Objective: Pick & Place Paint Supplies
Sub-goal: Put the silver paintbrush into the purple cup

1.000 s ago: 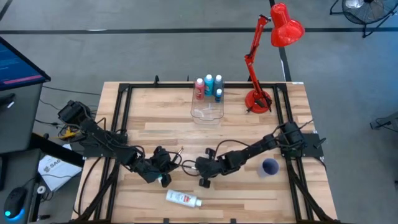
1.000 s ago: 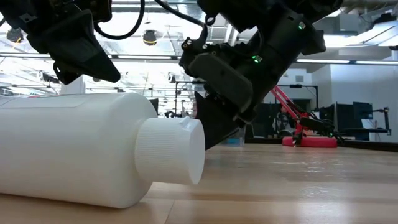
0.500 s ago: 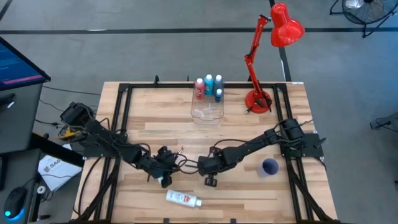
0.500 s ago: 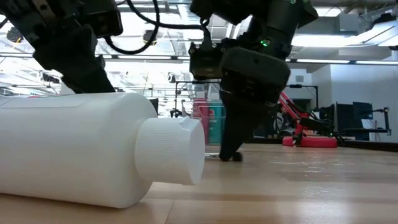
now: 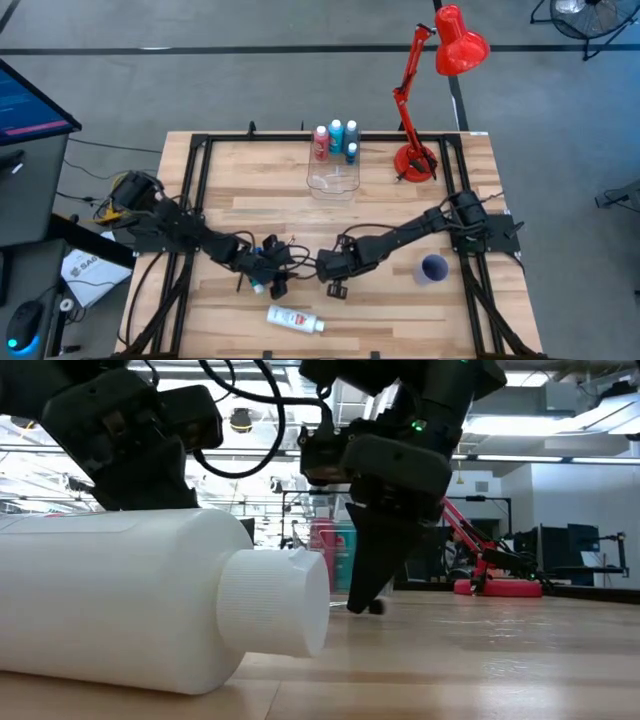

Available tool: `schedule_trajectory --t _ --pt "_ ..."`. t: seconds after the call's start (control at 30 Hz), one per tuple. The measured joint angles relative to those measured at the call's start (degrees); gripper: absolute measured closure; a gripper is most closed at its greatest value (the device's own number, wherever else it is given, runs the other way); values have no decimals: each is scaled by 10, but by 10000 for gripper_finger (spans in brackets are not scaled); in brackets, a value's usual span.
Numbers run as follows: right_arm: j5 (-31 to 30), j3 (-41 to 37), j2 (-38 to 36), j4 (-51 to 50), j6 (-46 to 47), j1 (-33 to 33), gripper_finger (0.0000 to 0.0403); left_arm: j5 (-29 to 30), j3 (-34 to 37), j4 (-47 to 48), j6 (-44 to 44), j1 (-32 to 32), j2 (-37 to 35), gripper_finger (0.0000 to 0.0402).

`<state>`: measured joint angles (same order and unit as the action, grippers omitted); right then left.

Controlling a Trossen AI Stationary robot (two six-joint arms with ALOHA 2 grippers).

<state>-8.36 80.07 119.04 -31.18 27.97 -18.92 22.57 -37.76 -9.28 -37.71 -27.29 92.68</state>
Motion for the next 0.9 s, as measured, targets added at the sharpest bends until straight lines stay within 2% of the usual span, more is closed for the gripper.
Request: schedule_trajectory --t 0.1,0.23,0.5,0.73,0.9 --pt "0 5 -1 -3 1 -6 403 -2 0 0 1 0 7 226" --pt "0 28 -1 -5 1 -10 403 -34 0 -4 -1 1 9 226" --pt "0 73 -3 -45 -25 -7 403 -34 0 -8 33 0 4 228" --pt "8 75 -3 -50 -26 -5 403 -34 0 -12 106 0 4 229" --pt "9 75 -3 -47 -25 -5 403 -34 0 -12 107 0 4 229"
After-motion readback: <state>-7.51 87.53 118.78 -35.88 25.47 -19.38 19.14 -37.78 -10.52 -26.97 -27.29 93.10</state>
